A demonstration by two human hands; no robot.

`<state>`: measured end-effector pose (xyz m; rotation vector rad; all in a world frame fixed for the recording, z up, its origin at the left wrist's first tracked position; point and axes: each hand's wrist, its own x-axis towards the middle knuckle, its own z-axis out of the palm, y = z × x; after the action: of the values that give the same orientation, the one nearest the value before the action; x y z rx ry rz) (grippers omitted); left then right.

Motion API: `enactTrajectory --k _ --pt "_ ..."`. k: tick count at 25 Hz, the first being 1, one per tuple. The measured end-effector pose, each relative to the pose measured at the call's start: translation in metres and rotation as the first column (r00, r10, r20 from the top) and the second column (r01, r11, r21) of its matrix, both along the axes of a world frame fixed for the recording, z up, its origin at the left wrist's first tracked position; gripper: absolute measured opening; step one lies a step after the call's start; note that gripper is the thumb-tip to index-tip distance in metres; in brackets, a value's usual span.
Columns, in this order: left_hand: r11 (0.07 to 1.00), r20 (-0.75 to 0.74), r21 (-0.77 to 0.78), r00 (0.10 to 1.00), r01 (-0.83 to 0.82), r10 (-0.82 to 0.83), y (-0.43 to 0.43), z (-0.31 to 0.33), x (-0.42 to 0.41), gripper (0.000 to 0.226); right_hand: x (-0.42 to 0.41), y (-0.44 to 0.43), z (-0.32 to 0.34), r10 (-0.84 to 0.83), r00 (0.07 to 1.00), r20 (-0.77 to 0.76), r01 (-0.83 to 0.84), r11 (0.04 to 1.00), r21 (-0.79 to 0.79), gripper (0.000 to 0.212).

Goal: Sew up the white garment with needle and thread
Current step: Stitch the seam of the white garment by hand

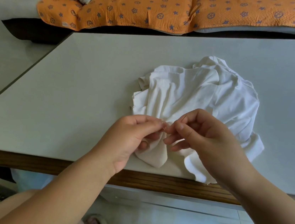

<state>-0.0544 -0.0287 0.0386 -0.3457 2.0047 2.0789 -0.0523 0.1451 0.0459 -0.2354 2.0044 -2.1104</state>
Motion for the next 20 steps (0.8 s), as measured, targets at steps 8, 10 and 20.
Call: enactTrajectory --k 8,10,20 --pt "0.824 -0.386 -0.559 0.909 -0.095 -0.157 -0.008 -0.001 0.016 0.007 -0.008 -0.010 -0.014 -0.014 0.972 -0.234 0.108 0.912 0.396 0.019" --pt "0.830 -0.401 -0.549 0.902 -0.098 -0.158 -0.011 -0.001 0.016 0.008 -0.007 -0.014 -0.019 0.018 0.938 -0.346 0.154 0.872 0.465 0.020" --pt "0.841 -0.386 -0.535 0.908 -0.077 -0.162 -0.016 0.002 0.017 0.013 -0.010 -0.020 -0.029 0.068 0.800 -0.596 0.318 0.793 0.519 0.018"
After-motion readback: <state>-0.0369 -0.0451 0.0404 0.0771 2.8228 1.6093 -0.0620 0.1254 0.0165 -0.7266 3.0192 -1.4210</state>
